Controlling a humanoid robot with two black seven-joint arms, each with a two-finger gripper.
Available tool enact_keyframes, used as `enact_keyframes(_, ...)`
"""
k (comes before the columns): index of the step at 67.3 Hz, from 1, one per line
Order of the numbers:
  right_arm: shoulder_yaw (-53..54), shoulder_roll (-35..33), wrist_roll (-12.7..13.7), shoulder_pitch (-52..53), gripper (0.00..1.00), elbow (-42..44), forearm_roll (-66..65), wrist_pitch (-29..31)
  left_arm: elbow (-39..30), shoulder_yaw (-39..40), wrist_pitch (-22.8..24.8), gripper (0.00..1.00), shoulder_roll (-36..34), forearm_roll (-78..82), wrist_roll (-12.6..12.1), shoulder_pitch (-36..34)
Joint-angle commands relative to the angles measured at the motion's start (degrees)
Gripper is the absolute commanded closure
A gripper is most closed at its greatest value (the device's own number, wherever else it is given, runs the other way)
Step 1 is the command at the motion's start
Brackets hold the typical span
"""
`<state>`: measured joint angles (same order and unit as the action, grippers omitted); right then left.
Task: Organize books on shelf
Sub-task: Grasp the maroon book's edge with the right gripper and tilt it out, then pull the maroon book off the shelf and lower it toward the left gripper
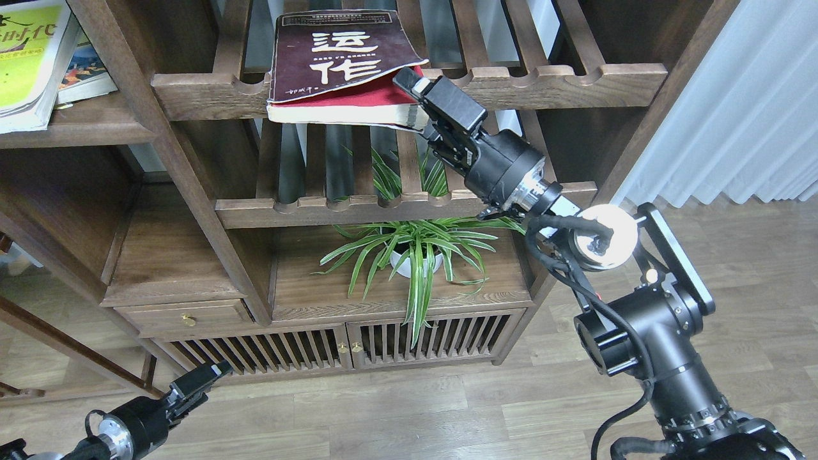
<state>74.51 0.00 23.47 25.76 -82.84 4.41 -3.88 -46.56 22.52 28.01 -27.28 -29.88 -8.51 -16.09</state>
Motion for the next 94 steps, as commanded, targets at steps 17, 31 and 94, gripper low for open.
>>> enact_keyframes(17, 4.9, 0.0, -2.2, 0.1, 0.02, 1.2, 0.1, -0.2, 0.0, 0.0, 0.0, 0.0, -0.1, 0.1, 0.1, 1.3)
enact_keyframes(31, 4.9, 0.0, -2.3, 0.2, 0.01, 0.7, 0.5, 0.6, 0.0, 0.0, 0.0, 0.0, -0.1, 0.1, 0.1, 1.9)
enact_keyframes(94, -2.6, 0.0, -2.0, 2.8, 0.03, -0.7, -2.6, -1.6, 0.1, 0.1, 0.0, 0.0, 0.0, 0.4, 0.1, 2.6)
